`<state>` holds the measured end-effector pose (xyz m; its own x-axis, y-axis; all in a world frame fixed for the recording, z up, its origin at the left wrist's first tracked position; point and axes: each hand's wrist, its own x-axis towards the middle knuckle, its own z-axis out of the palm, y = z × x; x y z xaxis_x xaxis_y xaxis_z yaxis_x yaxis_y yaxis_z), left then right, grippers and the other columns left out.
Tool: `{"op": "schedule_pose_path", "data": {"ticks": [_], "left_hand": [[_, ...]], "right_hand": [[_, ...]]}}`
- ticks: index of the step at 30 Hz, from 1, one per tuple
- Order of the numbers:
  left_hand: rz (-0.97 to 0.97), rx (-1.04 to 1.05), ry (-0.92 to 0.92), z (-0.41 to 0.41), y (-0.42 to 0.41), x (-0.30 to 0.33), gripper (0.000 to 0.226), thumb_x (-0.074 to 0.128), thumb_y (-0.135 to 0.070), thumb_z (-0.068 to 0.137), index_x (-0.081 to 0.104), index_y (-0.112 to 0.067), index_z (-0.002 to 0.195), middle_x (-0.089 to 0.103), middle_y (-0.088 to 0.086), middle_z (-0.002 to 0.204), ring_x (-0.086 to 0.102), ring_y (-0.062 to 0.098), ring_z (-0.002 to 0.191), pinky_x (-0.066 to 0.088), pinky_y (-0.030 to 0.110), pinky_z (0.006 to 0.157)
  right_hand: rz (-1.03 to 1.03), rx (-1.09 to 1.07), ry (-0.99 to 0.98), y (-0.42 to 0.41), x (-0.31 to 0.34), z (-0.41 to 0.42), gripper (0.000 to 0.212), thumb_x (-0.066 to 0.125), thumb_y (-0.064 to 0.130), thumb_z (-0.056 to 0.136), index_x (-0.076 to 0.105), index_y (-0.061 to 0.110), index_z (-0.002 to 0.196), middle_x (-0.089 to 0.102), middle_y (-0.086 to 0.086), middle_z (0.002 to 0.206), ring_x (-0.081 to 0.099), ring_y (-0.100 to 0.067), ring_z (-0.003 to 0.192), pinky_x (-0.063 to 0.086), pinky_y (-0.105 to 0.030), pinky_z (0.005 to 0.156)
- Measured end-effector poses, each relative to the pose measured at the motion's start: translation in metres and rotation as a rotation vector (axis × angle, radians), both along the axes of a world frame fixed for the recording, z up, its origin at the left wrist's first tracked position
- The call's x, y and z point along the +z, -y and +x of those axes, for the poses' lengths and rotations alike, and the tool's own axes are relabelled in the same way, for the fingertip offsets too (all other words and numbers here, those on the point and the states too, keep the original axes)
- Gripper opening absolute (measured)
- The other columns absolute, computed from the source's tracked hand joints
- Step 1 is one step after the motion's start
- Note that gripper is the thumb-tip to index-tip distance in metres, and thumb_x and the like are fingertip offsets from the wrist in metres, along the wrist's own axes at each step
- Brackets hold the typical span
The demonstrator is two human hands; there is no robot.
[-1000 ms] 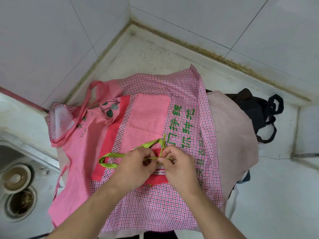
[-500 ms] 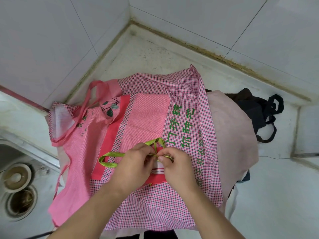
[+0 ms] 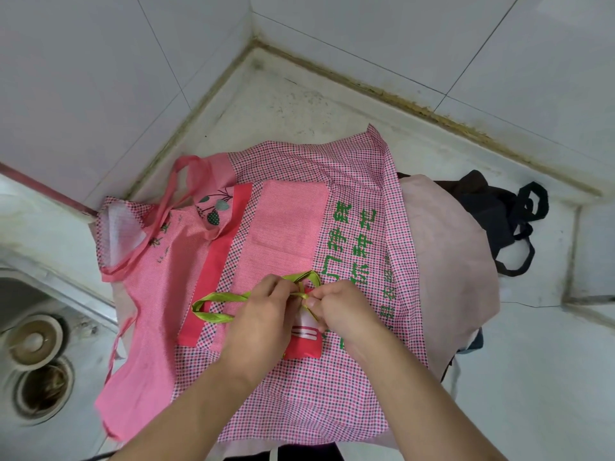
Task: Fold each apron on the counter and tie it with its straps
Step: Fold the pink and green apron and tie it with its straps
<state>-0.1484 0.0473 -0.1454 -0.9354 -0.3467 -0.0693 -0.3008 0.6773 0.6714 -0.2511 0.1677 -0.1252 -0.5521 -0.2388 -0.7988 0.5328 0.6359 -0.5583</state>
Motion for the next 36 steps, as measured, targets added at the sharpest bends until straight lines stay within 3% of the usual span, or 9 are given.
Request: {"op": "schedule_pose_path", "data": {"ticks": [3,5,7,12,19,23,27,32,36], "left_hand": [[0.094,0.121,-0.045,0.01,-0.009,0.008,0.024,0.07,-0.021,0.096,0.049,-0.02,0.108,0.043,-0.01,0.108,0.053,0.002,0.089,0.054,0.026,0.065],[0.096,0.088,-0.068,0.016,-0.015,0.009,0.026,0.071,-0.021,0.094,0.047,-0.02,0.105,0.039,-0.009,0.108,0.054,0.003,0.089,0.054,0.025,0.062],[0.079,0.064,-0.043,0.018,-0.017,0.007,0.021,0.07,-0.026,0.095,0.053,-0.019,0.106,0.041,-0.008,0.111,0.057,0.006,0.085,0.057,0.027,0.062],[-0.006,0.049,0.015,0.01,-0.017,0.002,0.017,0.069,-0.03,0.096,0.067,-0.017,0.106,0.05,-0.007,0.107,0.06,0.014,0.081,0.059,0.038,0.061],[-0.13,-0.052,0.094,0.0,-0.016,0.004,0.013,0.076,-0.004,0.082,0.067,-0.011,0.088,0.057,0.001,0.095,0.062,0.025,0.063,0.052,0.04,0.046],[-0.103,-0.077,0.094,0.002,-0.01,0.002,0.018,0.071,0.005,0.079,0.06,-0.01,0.084,0.054,0.001,0.093,0.057,0.024,0.06,0.048,0.037,0.044],[-0.065,-0.062,0.098,0.005,0.006,-0.003,0.024,0.065,0.006,0.084,0.054,-0.015,0.079,0.044,-0.007,0.091,0.05,0.017,0.059,0.047,0.036,0.047],[-0.025,-0.071,0.136,0.01,0.009,-0.005,0.028,0.063,0.004,0.086,0.05,-0.02,0.08,0.044,-0.01,0.094,0.052,0.013,0.062,0.052,0.04,0.05],[-0.008,-0.087,0.145,0.009,0.01,-0.007,0.024,0.063,0.004,0.085,0.054,-0.018,0.081,0.045,-0.012,0.094,0.053,0.011,0.064,0.052,0.039,0.05]], "right_hand": [[-0.036,-0.098,0.032,0.001,-0.001,0.001,0.019,0.064,0.005,0.098,0.072,-0.006,0.083,0.065,-0.012,0.072,0.058,-0.023,0.064,0.047,-0.031,0.063],[-0.052,-0.144,0.042,0.001,-0.001,0.001,0.024,0.065,0.002,0.097,0.07,-0.002,0.074,0.063,-0.012,0.068,0.059,-0.024,0.064,0.047,-0.033,0.061],[-0.083,-0.172,0.075,-0.001,-0.001,0.002,0.028,0.066,0.0,0.097,0.07,0.007,0.07,0.067,-0.008,0.062,0.062,-0.021,0.059,0.048,-0.032,0.059],[-0.071,-0.173,0.081,-0.002,-0.005,0.004,0.023,0.066,0.001,0.095,0.073,0.001,0.074,0.068,-0.008,0.059,0.058,-0.022,0.055,0.047,-0.032,0.058],[-0.032,-0.207,0.056,-0.004,-0.011,0.006,0.016,0.067,0.0,0.093,0.07,-0.013,0.087,0.063,-0.016,0.069,0.055,-0.027,0.063,0.045,-0.036,0.06],[-0.076,-0.193,0.045,-0.006,-0.011,0.01,0.019,0.064,-0.004,0.09,0.074,-0.003,0.074,0.064,-0.014,0.066,0.056,-0.022,0.059,0.044,-0.031,0.057],[-0.085,-0.251,-0.031,-0.015,-0.015,0.022,0.016,0.069,-0.003,0.09,0.075,0.009,0.083,0.073,-0.003,0.072,0.064,-0.009,0.061,0.049,-0.025,0.058],[-0.067,-0.289,-0.173,-0.021,-0.027,0.035,0.023,0.07,-0.005,0.086,0.063,0.016,0.09,0.066,-0.003,0.071,0.064,-0.017,0.066,0.056,-0.038,0.067],[-0.014,-0.269,-0.29,-0.023,-0.032,0.037,0.025,0.074,-0.002,0.086,0.062,0.02,0.085,0.063,-0.001,0.072,0.062,-0.015,0.066,0.058,-0.036,0.067]]}}
